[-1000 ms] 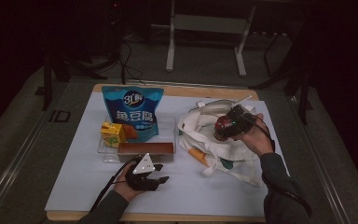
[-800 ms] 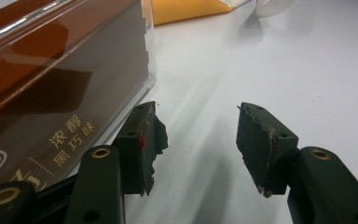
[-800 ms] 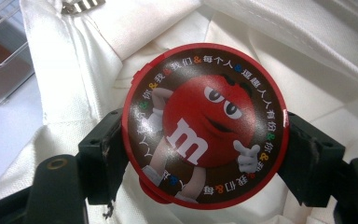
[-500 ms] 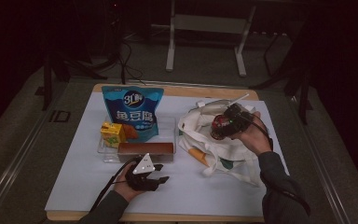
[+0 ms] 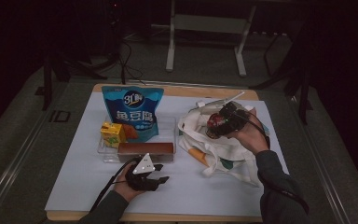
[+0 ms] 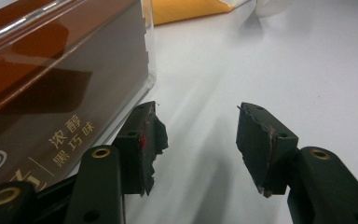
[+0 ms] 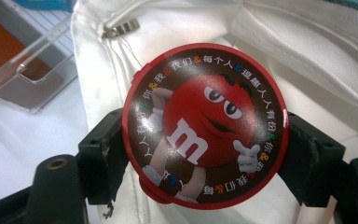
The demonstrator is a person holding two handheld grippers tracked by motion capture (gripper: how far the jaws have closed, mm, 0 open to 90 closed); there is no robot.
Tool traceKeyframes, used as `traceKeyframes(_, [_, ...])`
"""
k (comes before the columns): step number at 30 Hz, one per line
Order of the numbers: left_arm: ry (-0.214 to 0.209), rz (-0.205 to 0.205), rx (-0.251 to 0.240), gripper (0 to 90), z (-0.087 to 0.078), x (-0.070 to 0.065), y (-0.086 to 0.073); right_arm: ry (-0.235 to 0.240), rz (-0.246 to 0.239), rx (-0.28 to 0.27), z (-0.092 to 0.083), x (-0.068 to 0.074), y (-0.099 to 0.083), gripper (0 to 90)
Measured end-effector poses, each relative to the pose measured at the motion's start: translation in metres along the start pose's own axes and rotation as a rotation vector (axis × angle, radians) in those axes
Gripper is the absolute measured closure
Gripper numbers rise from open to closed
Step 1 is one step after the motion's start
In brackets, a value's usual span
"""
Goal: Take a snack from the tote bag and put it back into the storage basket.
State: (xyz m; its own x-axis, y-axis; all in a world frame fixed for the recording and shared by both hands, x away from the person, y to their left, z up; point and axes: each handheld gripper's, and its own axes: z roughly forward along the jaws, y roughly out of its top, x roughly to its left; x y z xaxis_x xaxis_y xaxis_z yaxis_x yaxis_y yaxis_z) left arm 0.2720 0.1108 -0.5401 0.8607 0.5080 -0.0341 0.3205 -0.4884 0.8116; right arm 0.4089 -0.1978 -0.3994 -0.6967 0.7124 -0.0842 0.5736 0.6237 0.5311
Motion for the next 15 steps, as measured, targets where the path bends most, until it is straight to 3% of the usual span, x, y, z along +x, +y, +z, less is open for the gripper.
traceKeyframes(15, [-0.001,0.000,0.000,48.0,0.0001,0.0000,0.0000,0.028,-0.009,-0.016,-0.0041,0.0070,0.0093,25.9])
